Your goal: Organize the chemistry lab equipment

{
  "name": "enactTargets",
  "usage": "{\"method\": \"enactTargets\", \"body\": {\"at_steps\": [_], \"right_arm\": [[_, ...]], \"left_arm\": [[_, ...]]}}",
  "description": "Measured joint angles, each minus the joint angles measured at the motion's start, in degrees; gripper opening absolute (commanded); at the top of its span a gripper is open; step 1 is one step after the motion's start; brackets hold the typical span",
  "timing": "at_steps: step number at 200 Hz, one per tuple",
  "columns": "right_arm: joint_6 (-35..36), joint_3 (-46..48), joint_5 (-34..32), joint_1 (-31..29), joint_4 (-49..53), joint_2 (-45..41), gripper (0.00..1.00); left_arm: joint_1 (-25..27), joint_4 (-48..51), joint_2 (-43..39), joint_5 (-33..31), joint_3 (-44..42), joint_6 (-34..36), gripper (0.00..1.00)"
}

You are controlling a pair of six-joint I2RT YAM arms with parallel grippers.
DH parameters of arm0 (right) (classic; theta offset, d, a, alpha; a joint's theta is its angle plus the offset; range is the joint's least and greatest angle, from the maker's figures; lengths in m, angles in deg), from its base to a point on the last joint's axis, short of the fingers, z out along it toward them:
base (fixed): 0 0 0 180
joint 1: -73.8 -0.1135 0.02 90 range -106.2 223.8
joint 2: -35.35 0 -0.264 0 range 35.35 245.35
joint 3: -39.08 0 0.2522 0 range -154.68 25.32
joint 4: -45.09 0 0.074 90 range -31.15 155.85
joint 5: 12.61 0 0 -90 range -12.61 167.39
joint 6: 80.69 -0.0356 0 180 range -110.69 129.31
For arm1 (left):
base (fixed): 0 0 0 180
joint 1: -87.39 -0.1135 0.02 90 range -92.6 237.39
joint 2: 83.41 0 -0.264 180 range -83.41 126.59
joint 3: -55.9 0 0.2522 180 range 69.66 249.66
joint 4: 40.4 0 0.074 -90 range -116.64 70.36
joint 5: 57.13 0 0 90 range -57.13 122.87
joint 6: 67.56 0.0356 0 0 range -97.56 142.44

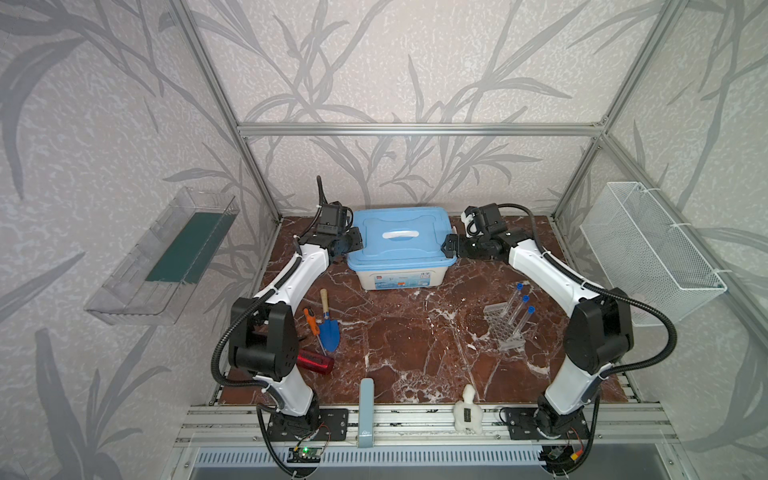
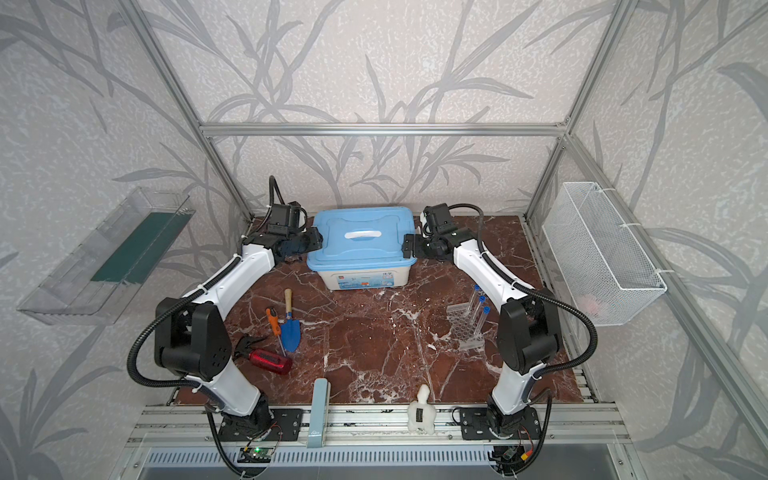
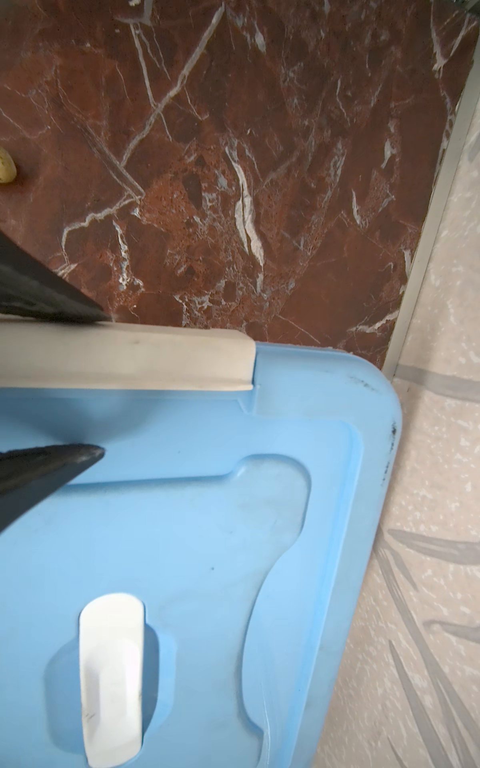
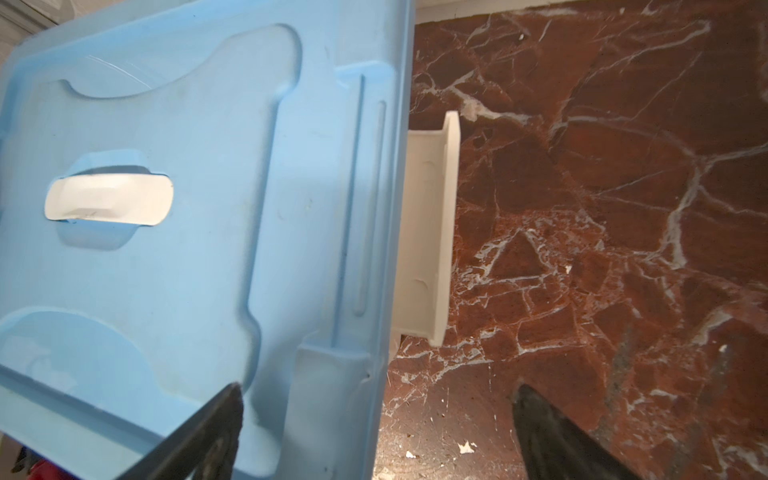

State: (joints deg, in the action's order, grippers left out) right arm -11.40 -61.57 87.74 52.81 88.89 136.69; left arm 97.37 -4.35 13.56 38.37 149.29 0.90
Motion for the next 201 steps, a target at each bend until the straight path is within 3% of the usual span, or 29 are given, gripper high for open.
{"method": "enactTargets", "body": {"at_steps": [57,97,143,201], "right_arm": [[-0.57,-0.07,18.21,5.01,-6.05,5.44,0.99],[-2.27,2.64,25.70,5.33,-14.12,6.67,0.97],[-5.27,7.08,28.57,5.66,-22.73,6.60,1.00],[-6.71,5.42,29.62,6.54,-27.78,9.20,0.91]], "left_arm": [[-0.96,-1.31,0.00,1.05,-0.66,-0.55,0.48],[-1.22,-1.86,0.00,1.25,-0.94,-0.59,0.48],[-1.68,-2.51,-0.02,2.19,-1.38,-0.98,0.48],[-1.92,-3.61,-0.04,2.78,-1.90,-1.11,0.48]]}}
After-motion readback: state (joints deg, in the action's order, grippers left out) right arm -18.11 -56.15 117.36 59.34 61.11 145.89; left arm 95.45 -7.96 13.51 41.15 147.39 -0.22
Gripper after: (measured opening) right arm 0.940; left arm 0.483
